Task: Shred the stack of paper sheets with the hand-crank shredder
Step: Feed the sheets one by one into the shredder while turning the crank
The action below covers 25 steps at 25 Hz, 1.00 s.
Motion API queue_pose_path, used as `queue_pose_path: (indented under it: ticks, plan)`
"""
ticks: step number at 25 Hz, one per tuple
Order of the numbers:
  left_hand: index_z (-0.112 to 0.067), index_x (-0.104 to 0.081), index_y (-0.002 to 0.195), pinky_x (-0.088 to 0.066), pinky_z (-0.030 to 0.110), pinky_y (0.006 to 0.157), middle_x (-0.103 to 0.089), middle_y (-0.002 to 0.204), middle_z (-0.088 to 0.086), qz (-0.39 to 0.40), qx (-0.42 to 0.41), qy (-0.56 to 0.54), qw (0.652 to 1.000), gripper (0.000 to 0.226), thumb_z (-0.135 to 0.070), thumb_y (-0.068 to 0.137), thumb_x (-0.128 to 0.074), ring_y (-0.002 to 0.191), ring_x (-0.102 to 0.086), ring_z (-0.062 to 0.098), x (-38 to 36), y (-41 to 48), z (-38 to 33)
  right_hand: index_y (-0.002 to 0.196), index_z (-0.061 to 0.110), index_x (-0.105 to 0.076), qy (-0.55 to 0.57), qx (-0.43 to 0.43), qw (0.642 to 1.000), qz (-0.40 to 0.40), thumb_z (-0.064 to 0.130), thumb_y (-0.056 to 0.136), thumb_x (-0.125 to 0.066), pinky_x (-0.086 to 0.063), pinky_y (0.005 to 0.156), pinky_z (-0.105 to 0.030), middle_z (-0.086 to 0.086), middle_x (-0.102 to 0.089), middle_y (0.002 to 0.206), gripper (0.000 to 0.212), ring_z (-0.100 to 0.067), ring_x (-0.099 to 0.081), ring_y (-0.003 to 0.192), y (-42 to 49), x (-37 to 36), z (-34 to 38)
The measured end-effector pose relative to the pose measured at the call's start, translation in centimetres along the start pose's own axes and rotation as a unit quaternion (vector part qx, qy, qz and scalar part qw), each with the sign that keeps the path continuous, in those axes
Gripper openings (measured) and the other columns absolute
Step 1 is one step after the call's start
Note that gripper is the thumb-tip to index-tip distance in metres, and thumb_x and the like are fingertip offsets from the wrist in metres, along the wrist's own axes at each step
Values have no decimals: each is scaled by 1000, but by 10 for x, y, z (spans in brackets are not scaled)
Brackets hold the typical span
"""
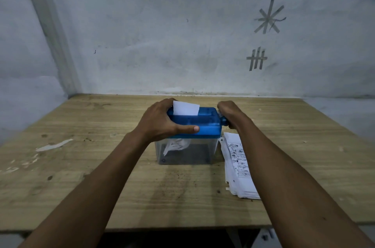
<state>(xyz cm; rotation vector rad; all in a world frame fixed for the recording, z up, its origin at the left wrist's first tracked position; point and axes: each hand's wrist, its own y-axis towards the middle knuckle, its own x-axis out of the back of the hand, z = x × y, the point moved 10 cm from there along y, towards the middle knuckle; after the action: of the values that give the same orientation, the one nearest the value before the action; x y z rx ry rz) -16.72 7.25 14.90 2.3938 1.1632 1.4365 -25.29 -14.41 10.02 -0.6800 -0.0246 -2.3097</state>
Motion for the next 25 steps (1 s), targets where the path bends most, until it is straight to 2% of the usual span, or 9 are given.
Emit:
queue_pose_path:
  ticks: [5,7,8,10,12,14,18,22,25]
  plan:
    - [-29,-61,98,-57,44,67,-63,91,-9,-10,4,-7,1000,86,-99,48,-61,79,-61,12,-3,-2,-2,79,11,-49,27,-53,997,43,14,99,-42,-31,52,-25,-6,-49,70,21,-14,-39,54,-3,-6,-27]
    - [-32,-62,102,-59,41,69,-64,95,-12,-16,11,-18,1000,85,-98,49,-63,81,-62,8,0,-3,-2,76,11,-50,48,-90,992,71,13,102,-36,-30,48,-23,-4,-47,65,30,-12,-35,51,-12,-20,-53]
    - [-34,-62,105,-60,39,70,-64,97,-14,-17,12,-22,1000,85,-97,49,-64,83,-62,6,1,-4,-1,77,10,-51,77,-87,992,56,12,102,-33,-29,48,-24,-5,-47,65,31,-12,-35,51,-16,-23,-61]
    - [-36,-62,107,-60,37,72,-63,101,-15,-17,8,-20,1000,86,-98,48,-63,86,-61,5,1,-3,0,81,6,-57,114,-35,993,-13,11,101,-35,-29,47,-27,-8,-50,66,30,-15,-38,50,-26,-18,-66]
    - [-34,-63,107,-59,36,72,-62,102,-13,-15,4,-1,1000,88,-98,48,-60,86,-60,7,-3,-3,-2,79,7,-60,105,26,992,-72,21,102,-40,-31,50,-29,-7,-53,64,34,-17,-44,53,-47,-7,-69]
    - [-31,-63,112,-57,35,74,-61,103,-12,-18,-3,45,999,93,-99,49,-55,87,-59,10,-4,-1,-5,79,11,-57,75,99,988,-91,32,105,-38,-34,54,-29,-1,-53,64,39,-13,-46,57,-75,1,-65]
    - [-30,-62,114,-55,31,75,-61,100,-16,2,-18,66,998,94,-99,50,-54,86,-60,8,-1,10,-4,71,12,-53,-6,248,954,-170,39,103,-51,-34,48,-17,5,-50,56,42,-2,-47,51,-122,35,-16]
    - [-32,-64,114,-54,28,75,-60,100,-19,28,-31,31,999,92,-96,49,-60,88,-59,4,-7,7,-4,58,17,-47,-66,279,920,-266,37,107,-37,-27,45,-27,4,-47,48,54,-8,-43,43,-127,52,18]
    - [-30,-64,119,-53,29,79,-61,105,-17,31,-30,18,999,97,-95,47,-60,92,-59,5,-5,9,-5,59,10,-58,-122,249,922,-270,38,108,-26,-40,54,-28,-2,-63,58,65,-17,-58,53,-104,64,46]
